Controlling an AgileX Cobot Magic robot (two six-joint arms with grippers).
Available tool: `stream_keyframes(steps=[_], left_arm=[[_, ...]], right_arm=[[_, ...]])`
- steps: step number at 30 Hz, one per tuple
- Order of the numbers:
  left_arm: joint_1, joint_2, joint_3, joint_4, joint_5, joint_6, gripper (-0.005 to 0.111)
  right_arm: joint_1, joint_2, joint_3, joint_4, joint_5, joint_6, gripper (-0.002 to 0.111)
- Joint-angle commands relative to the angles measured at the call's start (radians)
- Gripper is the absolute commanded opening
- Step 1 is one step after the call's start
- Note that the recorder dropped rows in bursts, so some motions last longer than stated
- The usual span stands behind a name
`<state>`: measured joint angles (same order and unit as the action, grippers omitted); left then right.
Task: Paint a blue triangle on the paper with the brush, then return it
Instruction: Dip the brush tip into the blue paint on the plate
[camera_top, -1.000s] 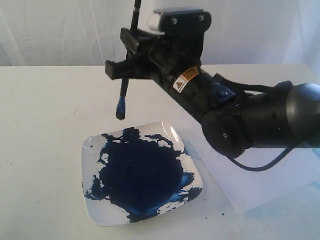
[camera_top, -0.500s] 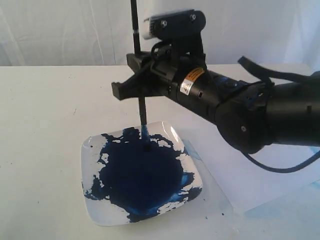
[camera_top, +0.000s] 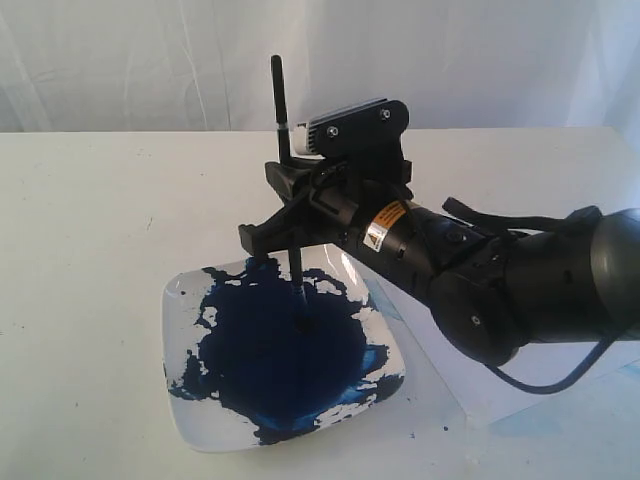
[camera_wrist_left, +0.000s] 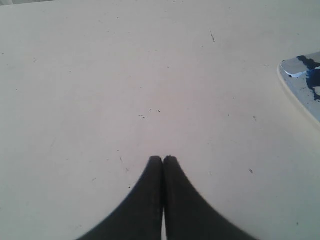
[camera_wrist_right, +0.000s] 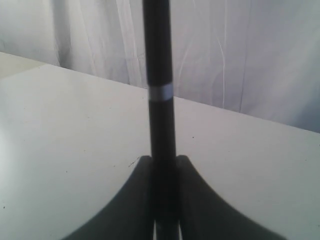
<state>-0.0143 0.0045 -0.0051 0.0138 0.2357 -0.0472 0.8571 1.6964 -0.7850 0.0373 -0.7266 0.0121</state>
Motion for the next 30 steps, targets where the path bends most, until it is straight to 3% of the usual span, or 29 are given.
stream_keyframes(steps=[1, 7, 16, 30], left_arm=[[0.001, -0.005, 0.005, -0.004, -0.003, 0.000, 0.000], [0.001, -0.005, 0.005, -0.004, -0.003, 0.000, 0.000], [0.001, -0.005, 0.005, -0.004, -0.003, 0.000, 0.000], [0.001, -0.005, 0.005, -0.004, -0.003, 0.000, 0.000]], right_arm=[[0.002, -0.040, 0.008, -0.003, -0.110, -0.012, 0.000], [0.002, -0.161, 0.008, -0.003, -0.112, -0.005, 0.000], [0.002, -0.221, 0.008, -0.003, 0.063, 0.061, 0.000], [0.000, -0.245, 0.008, 0.050, 0.007, 0.076, 0.000]])
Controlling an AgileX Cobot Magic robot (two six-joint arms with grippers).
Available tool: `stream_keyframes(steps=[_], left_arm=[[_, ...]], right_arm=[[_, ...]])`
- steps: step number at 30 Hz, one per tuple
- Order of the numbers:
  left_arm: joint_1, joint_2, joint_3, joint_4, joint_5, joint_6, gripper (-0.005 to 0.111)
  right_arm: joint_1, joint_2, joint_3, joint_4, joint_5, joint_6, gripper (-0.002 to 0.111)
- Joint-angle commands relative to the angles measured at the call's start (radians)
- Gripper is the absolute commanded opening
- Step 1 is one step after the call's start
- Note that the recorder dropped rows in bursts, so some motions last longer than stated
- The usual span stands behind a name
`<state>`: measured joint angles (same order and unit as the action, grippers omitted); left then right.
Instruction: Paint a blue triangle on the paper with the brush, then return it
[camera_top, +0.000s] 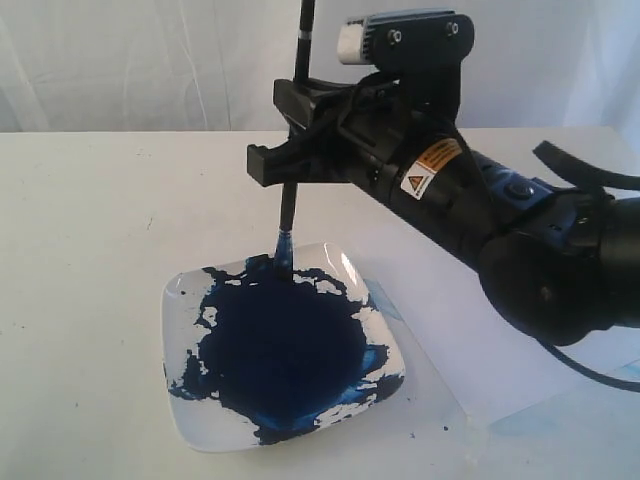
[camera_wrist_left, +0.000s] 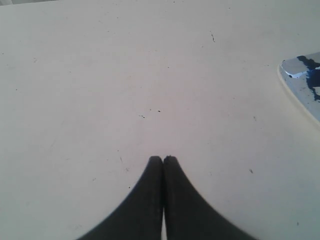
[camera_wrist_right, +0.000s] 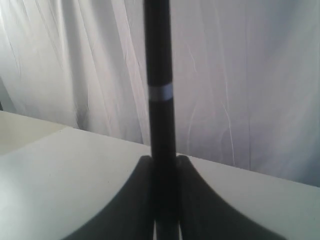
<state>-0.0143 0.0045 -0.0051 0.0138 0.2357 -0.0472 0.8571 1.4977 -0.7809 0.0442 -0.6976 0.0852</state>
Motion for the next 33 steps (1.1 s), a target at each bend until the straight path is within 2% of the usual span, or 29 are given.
stream_keyframes(steps=[1, 10, 14, 20, 23, 27, 33], left_arm=[[0.001, -0.005, 0.005, -0.004, -0.003, 0.000, 0.000], [0.001, -0.005, 0.005, -0.004, -0.003, 0.000, 0.000], [0.001, -0.005, 0.005, -0.004, -0.003, 0.000, 0.000], [0.001, -0.005, 0.005, -0.004, -0.014, 0.003, 0.000], [0.001, -0.005, 0.005, -0.004, -0.039, 0.003, 0.000], [0.001, -0.005, 0.005, -0.004, -0.044, 0.003, 0.000], [0.001, -0.005, 0.005, -0.004, -0.057, 0.003, 0.000]], right_arm=[[0.000, -0.057, 0.004, 0.061, -0.022, 0.003, 0.000], [0.000, -0.143, 0.004, 0.083, 0.078, 0.051, 0.000], [0.000, -0.163, 0.004, 0.013, 0.075, 0.105, 0.000], [-0.042, -0.188, 0.004, -0.315, 0.047, 0.375, 0.000], [-0.123, -0.199, 0.000, -0.504, 0.035, 0.556, 0.000], [-0.245, -0.200, -0.018, -0.793, -0.067, 0.809, 0.000], [-0.366, -0.200, -0.101, -1.134, -0.199, 1.058, 0.000]])
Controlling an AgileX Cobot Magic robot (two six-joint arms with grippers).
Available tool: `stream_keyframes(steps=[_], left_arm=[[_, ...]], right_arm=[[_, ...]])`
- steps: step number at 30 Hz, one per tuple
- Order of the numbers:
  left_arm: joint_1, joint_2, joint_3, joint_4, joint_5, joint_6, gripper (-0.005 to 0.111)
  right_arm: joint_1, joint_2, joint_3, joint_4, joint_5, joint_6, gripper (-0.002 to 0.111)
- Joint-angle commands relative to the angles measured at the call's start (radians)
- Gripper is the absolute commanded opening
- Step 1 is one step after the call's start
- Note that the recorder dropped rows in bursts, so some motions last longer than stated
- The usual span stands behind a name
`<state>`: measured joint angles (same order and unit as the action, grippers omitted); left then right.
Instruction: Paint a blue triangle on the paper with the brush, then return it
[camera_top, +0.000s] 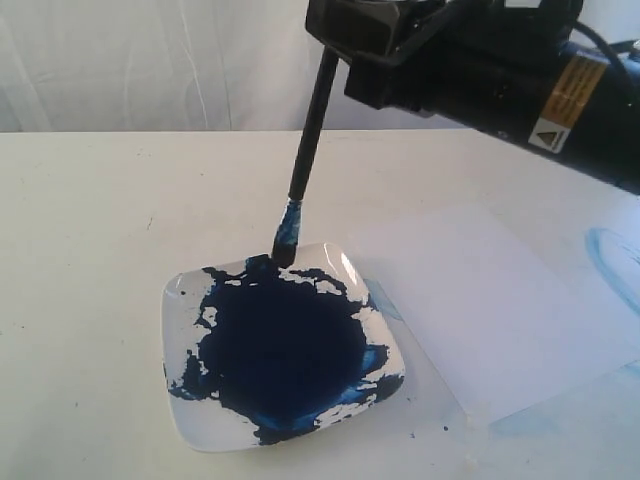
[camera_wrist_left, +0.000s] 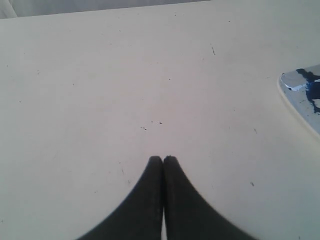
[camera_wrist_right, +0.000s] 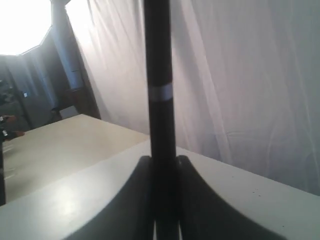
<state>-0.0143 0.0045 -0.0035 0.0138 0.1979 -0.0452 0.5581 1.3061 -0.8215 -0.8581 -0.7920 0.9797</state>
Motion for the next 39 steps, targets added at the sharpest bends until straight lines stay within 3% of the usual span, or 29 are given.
stream_keyframes(steps=[1, 18, 22, 32, 35, 39], left_arm=[[0.001, -0.005, 0.003, -0.004, -0.026, 0.001, 0.000], [0.001, -0.005, 0.003, -0.004, -0.189, -0.005, 0.000], [0.001, -0.005, 0.003, -0.006, -0.305, -0.035, 0.000], [0.001, -0.005, 0.003, -0.006, -0.684, -0.354, 0.000], [0.001, -0.005, -0.001, -0.036, -0.638, -0.384, 0.000], [0.001, 0.049, -0.099, -0.047, -0.371, -0.424, 0.000]], right_arm=[[-0.079, -0.008, -0.078, -0.266, -0.128, 0.181, 0.000], [-0.103, 0.121, -0.166, -0.349, -0.272, 0.143, 0.000], [-0.103, 0.178, -0.166, -0.349, -0.320, 0.120, 0.000], [-0.103, 0.296, -0.166, -0.347, -0.324, 0.086, 0.000], [-0.103, 0.313, -0.166, -0.341, -0.321, 0.006, 0.000], [-0.103, 0.343, -0.166, -0.301, -0.306, -0.042, 0.000]])
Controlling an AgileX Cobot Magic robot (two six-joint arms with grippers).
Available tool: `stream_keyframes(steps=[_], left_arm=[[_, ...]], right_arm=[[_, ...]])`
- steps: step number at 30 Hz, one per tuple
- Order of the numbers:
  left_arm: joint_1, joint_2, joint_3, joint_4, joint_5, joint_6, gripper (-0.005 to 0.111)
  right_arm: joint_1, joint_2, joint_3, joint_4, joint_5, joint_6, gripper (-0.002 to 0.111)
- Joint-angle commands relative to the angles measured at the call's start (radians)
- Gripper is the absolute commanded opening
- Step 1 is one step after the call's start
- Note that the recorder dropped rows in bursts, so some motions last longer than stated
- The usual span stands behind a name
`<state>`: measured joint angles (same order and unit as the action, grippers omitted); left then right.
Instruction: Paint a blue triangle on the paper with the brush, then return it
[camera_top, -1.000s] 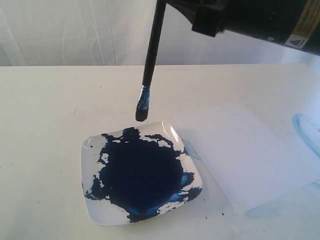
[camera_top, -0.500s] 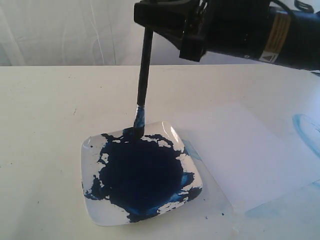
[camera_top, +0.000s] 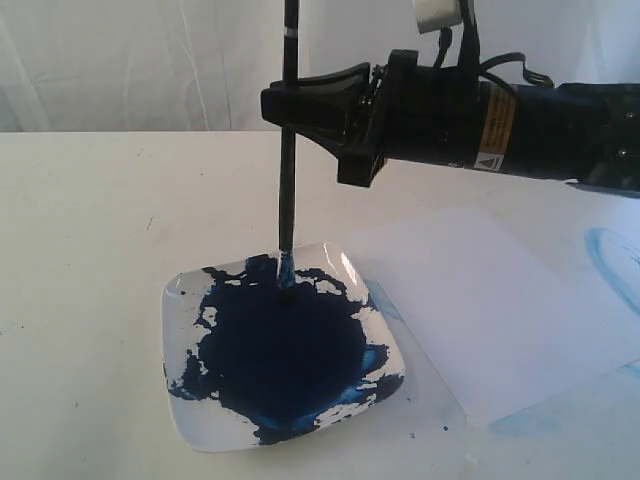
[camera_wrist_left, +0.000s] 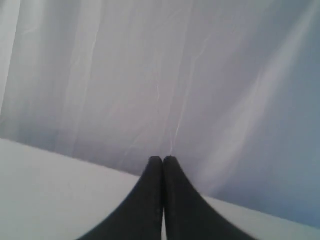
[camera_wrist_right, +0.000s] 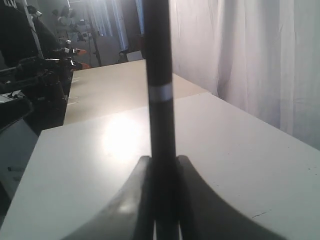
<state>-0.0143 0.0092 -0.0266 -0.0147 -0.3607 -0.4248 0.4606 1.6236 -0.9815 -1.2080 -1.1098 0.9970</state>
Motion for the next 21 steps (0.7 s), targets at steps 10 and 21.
stream_keyframes(steps=[10, 21], left_arm=[[-0.083, 0.352, -0.302, -0.146, 0.574, 0.119, 0.000], [-0.307, 0.688, -0.376, -1.102, 0.838, 1.262, 0.000]], right_arm=[[-0.006, 0.123, -0.005, 0.145, 0.041, -0.138, 0.000], [-0.006, 0.138, -0.005, 0.165, 0.120, -0.186, 0.000]])
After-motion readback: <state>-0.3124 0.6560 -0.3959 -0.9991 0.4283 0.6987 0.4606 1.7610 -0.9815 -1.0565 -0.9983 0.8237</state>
